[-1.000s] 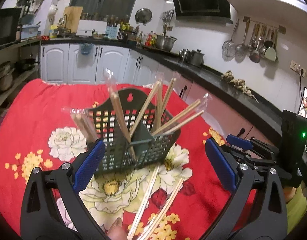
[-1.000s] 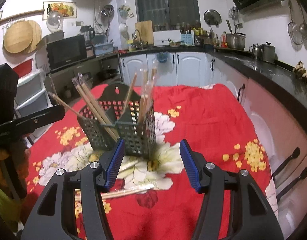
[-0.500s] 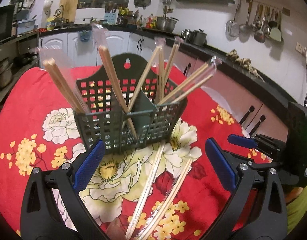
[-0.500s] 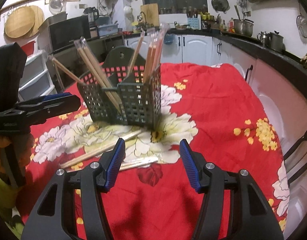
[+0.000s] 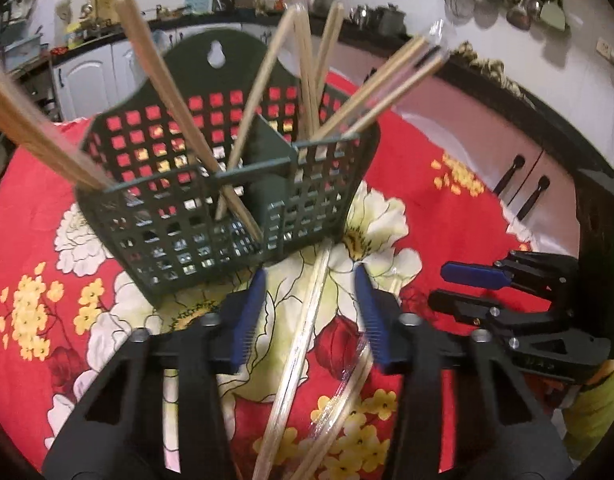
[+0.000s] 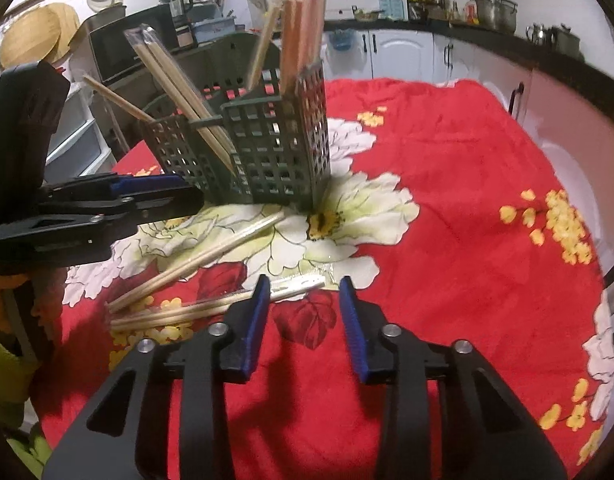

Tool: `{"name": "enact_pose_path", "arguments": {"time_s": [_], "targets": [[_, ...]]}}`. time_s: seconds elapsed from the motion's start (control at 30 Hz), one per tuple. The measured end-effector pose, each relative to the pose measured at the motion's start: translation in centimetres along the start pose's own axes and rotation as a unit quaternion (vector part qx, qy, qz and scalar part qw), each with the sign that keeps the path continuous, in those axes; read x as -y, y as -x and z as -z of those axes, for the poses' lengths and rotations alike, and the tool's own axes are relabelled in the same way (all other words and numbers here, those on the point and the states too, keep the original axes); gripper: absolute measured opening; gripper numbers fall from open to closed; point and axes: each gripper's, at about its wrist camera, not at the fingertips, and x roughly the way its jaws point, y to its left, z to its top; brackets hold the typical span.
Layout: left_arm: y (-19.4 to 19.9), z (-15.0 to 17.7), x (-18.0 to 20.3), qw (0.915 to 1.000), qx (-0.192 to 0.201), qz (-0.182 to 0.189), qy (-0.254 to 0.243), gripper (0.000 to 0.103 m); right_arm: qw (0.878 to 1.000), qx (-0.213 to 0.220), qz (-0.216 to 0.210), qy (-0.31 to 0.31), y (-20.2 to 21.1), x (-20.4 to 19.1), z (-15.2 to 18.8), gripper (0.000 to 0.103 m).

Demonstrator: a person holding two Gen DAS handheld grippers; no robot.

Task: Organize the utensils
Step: 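Lower the right gripper onto a loose chopstick beside the caddy and close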

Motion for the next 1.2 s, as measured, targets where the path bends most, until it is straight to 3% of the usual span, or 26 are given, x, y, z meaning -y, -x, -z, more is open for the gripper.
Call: {"name": "enact_pose_path", "arguments": {"time_s": [0.53, 1.0, 1.13, 1.2], "targets": [[-6.2, -0.7, 0.8, 0.9975, -0.067, 0.007, -0.02, 0.029, 0.996, -0.04, -0.041, -0.061, -4.3, 2.8, -0.7, 0.03], [-8.9, -0.7, 0.9, 0.9964, -0.079, -0.009, -0.03, 0.026, 0.998, -0.048, -0.037, -0.031, -4.8, 1.5, -1.0, 0.021], [-9.3, -0.8, 1.3, 0.9957, -0.08, -0.021, -0.04, 0.024, 0.998, -0.044, -0.023, -0.028, -4.7, 1.5, -0.9, 0.005], [-9.6, -0.9, 1.3, 0.9954, -0.083, -0.025, -0.041, 0.022, 0.998, -0.043, -0.022, -0.031, -4.5, 1.7, -0.8, 0.001]]}}
